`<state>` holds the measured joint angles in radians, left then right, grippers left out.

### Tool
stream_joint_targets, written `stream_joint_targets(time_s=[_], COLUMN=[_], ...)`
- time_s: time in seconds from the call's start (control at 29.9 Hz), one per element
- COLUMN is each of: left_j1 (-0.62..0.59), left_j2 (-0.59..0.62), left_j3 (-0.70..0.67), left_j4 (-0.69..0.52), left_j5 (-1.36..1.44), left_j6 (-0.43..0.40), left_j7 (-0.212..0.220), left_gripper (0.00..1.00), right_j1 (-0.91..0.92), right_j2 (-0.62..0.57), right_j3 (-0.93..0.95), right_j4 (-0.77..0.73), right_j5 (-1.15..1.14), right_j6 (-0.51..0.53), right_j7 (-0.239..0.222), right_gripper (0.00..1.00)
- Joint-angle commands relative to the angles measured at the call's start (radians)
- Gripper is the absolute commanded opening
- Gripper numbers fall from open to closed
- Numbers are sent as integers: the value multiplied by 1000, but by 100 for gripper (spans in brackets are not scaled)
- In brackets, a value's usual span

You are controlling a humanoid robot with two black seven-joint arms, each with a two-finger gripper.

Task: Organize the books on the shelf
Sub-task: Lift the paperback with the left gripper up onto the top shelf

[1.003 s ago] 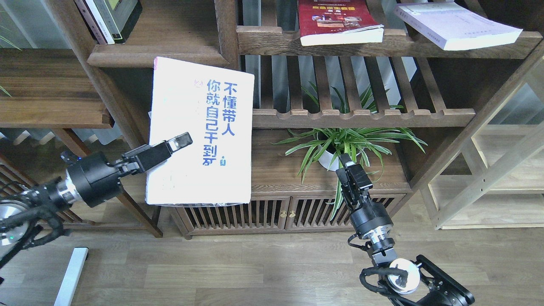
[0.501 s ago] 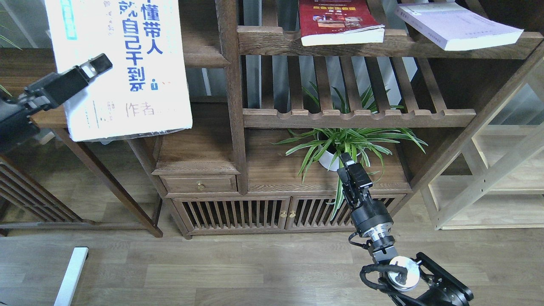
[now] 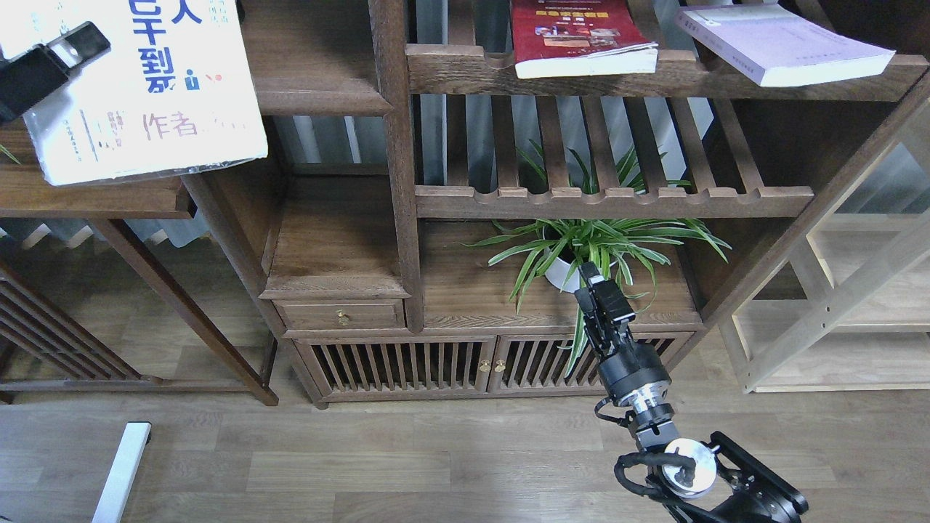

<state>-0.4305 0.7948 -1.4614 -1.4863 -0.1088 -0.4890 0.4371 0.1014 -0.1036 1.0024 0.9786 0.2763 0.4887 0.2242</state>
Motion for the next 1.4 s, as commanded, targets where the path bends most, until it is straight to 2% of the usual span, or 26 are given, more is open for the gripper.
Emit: stream_joint_targets(time_s=[0.0, 0.07, 0.37, 0.57, 0.8, 1.1, 1.37], left_j1=[-59, -100, -221, -304, -361, -484, -491], left_j2=[0, -12, -28, -94, -144, -279, -276], left_j3=[27, 42, 111, 142, 145, 145, 138], left_j4=[43, 72, 130, 233, 271, 354, 376], left_j5=[9, 20, 46, 81, 152, 296, 317], left_j6=[0, 0, 0, 0, 0, 0, 0], left_j7=[37, 52, 52, 52, 52, 52, 52], left_gripper=[0, 0, 0, 0, 0, 0, 0], right_j1=[8, 8, 8, 9, 21, 20, 20], right_j2=[1, 1, -2, -1, 1, 2, 8], right_j3=[1, -1, 5, -1, -8, -8, -7], right_j4=[-1, -1, -6, -6, -5, 0, 0], right_j5=[0, 1, 0, -2, -2, -3, -3], right_j6=[0, 0, 0, 0, 0, 0, 0], right_j7=[0, 0, 1, 0, 0, 0, 0], right_gripper=[72, 72, 72, 72, 72, 72, 72])
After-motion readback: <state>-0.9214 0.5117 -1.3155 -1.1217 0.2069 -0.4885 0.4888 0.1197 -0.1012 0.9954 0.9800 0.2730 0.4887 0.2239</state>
